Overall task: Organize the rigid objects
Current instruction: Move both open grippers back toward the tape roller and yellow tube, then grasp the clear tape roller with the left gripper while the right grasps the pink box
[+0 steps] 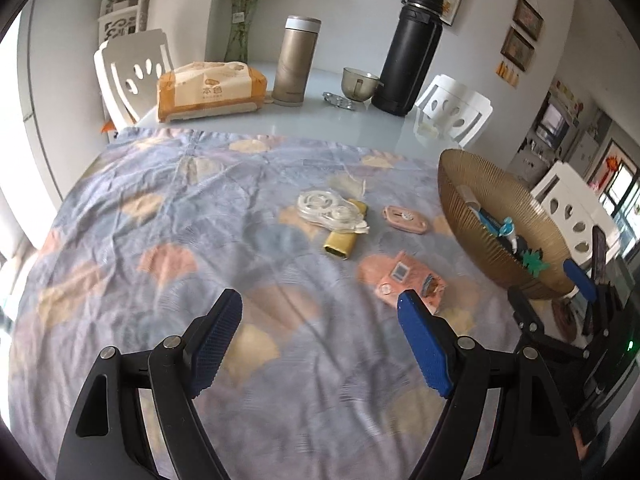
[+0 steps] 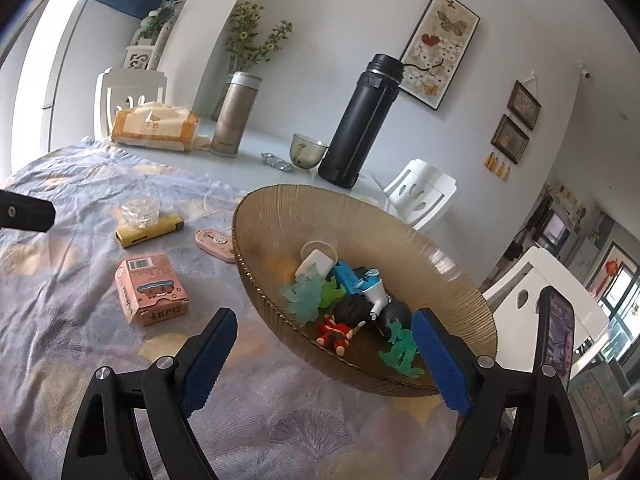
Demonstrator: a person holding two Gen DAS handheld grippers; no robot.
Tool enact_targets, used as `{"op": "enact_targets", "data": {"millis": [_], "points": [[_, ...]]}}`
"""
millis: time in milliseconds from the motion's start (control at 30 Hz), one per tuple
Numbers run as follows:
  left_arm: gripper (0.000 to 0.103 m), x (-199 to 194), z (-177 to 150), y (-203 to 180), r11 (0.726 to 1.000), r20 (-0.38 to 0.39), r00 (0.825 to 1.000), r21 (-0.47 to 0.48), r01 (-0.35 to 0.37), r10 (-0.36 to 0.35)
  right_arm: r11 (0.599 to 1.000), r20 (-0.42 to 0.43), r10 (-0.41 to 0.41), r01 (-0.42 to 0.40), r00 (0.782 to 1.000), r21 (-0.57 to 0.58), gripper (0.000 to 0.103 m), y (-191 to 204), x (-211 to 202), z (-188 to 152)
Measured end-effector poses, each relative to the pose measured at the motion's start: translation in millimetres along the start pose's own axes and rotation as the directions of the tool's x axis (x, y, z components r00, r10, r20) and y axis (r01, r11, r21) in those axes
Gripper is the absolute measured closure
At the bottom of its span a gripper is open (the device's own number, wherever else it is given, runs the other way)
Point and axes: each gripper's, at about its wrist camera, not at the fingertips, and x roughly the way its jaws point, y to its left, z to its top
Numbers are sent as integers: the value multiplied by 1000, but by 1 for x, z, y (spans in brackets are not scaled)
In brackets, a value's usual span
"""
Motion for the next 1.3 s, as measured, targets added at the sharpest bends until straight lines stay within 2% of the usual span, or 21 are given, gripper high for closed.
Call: {"op": "enact_targets", "data": {"millis": [67,167,267,467,567,667,867,1000,1067,1133,1200,1300], "points": [[14,0,2,0,999,-4,1000,36,10,-9,1000,-16,-4,4,1000,0,15,1,3,0],[10,4,5,-5,994,-1,1000,107,13,-13,1000,-29,0,1,1000,12,14,-1,5,-1],[9,13,10,-6,988,-20,1000,150,23,-20,1000,-37,0,1,999,30,9,-3,7,-1],[6,33,25,-5,973,-82,995,219,72,-55,999,-48,12,-10,999,48,9,-6,8,-1],[6,45,31,-13,963,-81,996,264,52,-32,999,-45,20,-18,999,51,9,-6,8,-1],[6,56,41,-20,948,-79,996,311,67,-45,998,-40,27,-25,999,55,9,-6,7,-1],[6,92,70,-15,977,-108,994,208,51,-29,995,29,69,-71,997,66,9,-6,-7,0],[7,114,73,-15,983,-114,993,184,1,20,993,79,120,-119,990,-12,9,13,-20,2],[7,120,70,-4,989,-152,988,147,-6,28,983,67,180,-177,981,-53,9,24,-23,3],[7,119,69,16,996,-198,980,92,8,10,958,5,279,-278,960,-62,9,34,-21,6],[8,115,69,37,999,-214,977,36,21,-13,913,-82,404,-407,911,-33,9,44,-16,13],[8,110,72,60,1000,-189,982,-10,16,-17,895,-206,439,-446,875,12,9,59,3,26]]}}
